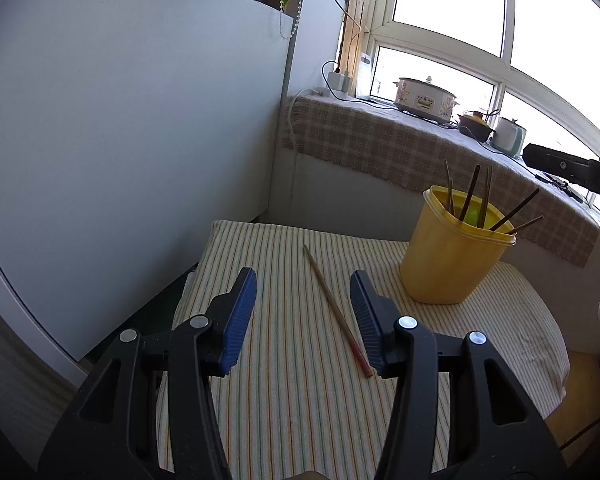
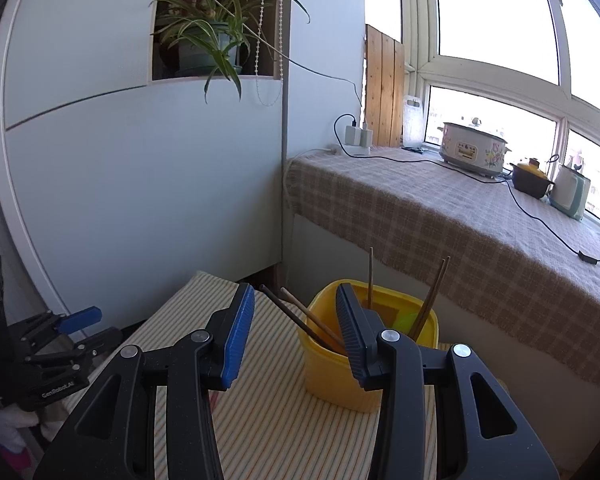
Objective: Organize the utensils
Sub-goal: 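Move the open right tool down to the last red-tipped wooden chopstick, then close the right tool on the red-tipped wooden chopstick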
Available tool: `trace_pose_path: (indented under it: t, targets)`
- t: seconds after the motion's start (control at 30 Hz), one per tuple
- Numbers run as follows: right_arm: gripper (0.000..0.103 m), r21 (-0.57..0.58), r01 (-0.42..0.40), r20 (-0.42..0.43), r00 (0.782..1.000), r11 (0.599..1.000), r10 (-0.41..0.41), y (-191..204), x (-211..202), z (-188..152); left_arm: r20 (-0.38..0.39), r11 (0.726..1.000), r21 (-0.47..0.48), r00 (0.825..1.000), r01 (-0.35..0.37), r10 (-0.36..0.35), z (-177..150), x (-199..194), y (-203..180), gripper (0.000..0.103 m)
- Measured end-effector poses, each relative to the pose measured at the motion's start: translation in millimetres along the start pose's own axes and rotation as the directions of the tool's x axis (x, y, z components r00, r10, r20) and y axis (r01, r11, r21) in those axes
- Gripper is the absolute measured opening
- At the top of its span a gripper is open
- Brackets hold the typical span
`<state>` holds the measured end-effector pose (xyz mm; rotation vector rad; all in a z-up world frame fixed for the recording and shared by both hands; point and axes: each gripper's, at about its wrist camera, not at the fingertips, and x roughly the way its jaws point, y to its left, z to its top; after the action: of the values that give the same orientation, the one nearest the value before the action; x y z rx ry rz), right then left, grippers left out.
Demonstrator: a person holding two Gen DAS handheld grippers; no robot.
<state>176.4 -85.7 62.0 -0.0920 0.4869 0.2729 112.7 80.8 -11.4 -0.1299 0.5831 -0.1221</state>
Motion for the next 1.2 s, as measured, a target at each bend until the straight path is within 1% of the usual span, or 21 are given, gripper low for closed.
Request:
trace_pose_path:
  t: [0.1,0.17,0.23,0.27,0.33,0.37,0.4,0.5,0.53,0.6,0.67,0.8,0.93,0.97,1.0,1.07,1.13,1.2]
  targets:
    - [0.041,-0.039,-0.054,-0.033,0.998,0.998,0.052,20,11,-2,-0.033,1.0,-0.013,0.999,0.002,-0.002,-9,0,9,0.05]
    - [0.041,-0.052,-0.102,-0.085,0.992,0.993,0.097,33,25,-6,-0.042,1.0,-0.023,0.999,-0.002,0.001,-14,-2,14,0.05]
    - [0.04,-0.051,-0.155,-0.159,0.977,0.987,0.146,45,44,-12,-0.045,0.999,-0.031,0.999,-0.009,0.007,-18,-5,18,0.05]
    - [0.04,-0.043,-0.18,-0.201,0.965,0.983,0.168,51,56,-16,-0.047,0.999,-0.037,0.999,-0.01,0.008,-20,-7,20,0.05]
    - [0.039,-0.02,-0.217,-0.283,0.937,0.976,0.202,59,79,-25,-0.052,0.999,-0.048,0.999,-0.011,0.009,-24,-9,25,0.05]
    - [0.035,-0.006,-0.228,-0.324,0.922,0.974,0.214,64,91,-30,-0.054,0.999,-0.051,0.998,-0.013,0.01,-26,-11,27,0.05]
    - [0.032,0.006,-0.238,-0.366,0.903,0.971,0.223,68,104,-35,-0.056,0.998,-0.054,0.998,-0.016,0.013,-27,-12,28,0.05]
    - [0.029,0.043,-0.267,-0.479,0.84,0.963,0.254,78,139,-48,-0.061,0.998,-0.065,0.998,-0.023,0.019,-31,-14,33,0.05]
    - [0.029,0.059,-0.267,-0.512,0.819,0.962,0.259,79,150,-52,-0.063,0.997,-0.07,0.998,-0.024,0.02,-32,-16,35,0.05]
    - [0.023,0.095,-0.255,-0.568,0.78,0.962,0.263,82,171,-58,-0.066,0.996,-0.079,0.998,-0.028,0.023,-34,-17,39,0.05]
    - [0.022,0.121,-0.242,-0.614,0.744,0.963,0.265,84,190,-65,-0.067,0.996,-0.087,0.997,-0.029,0.023,-35,-18,43,0.05]
    - [0.022,0.085,-0.189,-0.665,0.721,0.978,0.197,92,216,-75,-0.068,0.995,-0.098,0.997,-0.037,0.03,-38,-20,48,0.05]
    - [0.021,0.053,-0.144,-0.697,0.703,0.988,0.14,96,234,-82,-0.066,0.993,-0.11,0.997,-0.043,0.036,-39,-23,54,0.05]
    - [0.021,0.05,-0.132,-0.69,0.712,0.99,0.13,95,235,-82,-0.065,0.993,-0.112,0.997,-0.045,0.038,-38,-24,55,0.05]
    - [0.02,0.041,-0.122,-0.695,0.71,0.992,0.116,94,236,-82,-0.065,0.992,-0.114,0.997,-0.046,0.039,-38,-24,56,0.05]
    - [0.019,0.051,-0.114,-0.699,0.705,0.992,0.117,92,238,-81,-0.065,0.992,-0.117,0.997,-0.047,0.04,-39,-24,58,0.05]
    - [0.019,0.033,-0.116,-0.703,0.703,0.993,0.105,94,240,-80,-0.065,0.991,-0.122,0.997,-0.047,0.039,-40,-24,60,0.05]
    - [0.019,0.02,-0.11,-0.712,0.696,0.994,0.091,94,243,-80,-0.068,0.991,-0.13,0.997,-0.044,0.036,-40,-23,61,0.05]
